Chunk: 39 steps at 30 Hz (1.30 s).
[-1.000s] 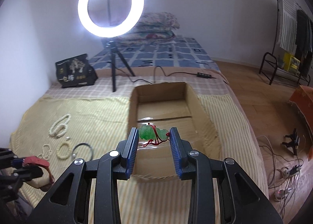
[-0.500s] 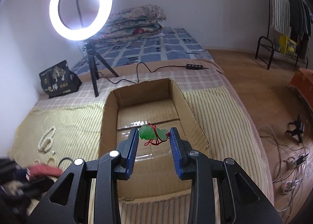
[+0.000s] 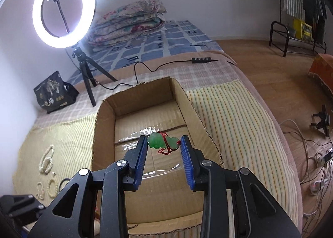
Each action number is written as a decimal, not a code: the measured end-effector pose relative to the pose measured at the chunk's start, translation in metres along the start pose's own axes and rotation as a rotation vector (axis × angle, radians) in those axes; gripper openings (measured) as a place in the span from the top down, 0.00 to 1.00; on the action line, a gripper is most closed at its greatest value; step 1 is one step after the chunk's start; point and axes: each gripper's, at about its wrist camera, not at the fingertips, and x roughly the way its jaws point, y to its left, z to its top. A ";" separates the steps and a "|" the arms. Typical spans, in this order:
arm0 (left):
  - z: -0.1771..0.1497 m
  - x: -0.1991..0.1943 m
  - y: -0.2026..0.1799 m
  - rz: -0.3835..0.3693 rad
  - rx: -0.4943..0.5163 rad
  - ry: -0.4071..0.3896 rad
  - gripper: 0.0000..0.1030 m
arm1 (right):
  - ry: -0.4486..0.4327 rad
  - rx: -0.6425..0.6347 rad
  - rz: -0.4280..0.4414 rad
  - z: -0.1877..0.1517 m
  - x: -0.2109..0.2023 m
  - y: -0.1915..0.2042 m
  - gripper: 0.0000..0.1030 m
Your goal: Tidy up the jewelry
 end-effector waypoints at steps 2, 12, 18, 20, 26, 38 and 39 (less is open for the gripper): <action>-0.001 0.002 0.000 0.006 0.005 0.000 0.84 | -0.005 0.004 -0.002 0.000 0.001 0.001 0.70; 0.000 -0.002 0.010 0.029 0.004 -0.016 0.51 | -0.028 -0.001 -0.053 0.004 -0.007 0.003 0.34; -0.002 -0.010 0.008 0.038 0.024 -0.029 0.40 | -0.035 0.001 -0.087 0.005 -0.012 0.003 0.29; -0.002 -0.013 0.008 0.042 0.027 -0.031 0.40 | -0.039 -0.001 -0.093 0.006 -0.015 0.004 0.29; -0.003 -0.027 0.011 0.054 0.030 -0.049 0.40 | -0.058 -0.003 -0.100 0.008 -0.027 0.007 0.29; -0.007 -0.073 0.048 0.107 0.000 -0.101 0.40 | -0.103 -0.015 -0.110 0.010 -0.054 0.020 0.29; -0.007 -0.076 0.053 0.113 -0.005 -0.105 0.40 | -0.106 -0.017 -0.106 0.009 -0.056 0.022 0.29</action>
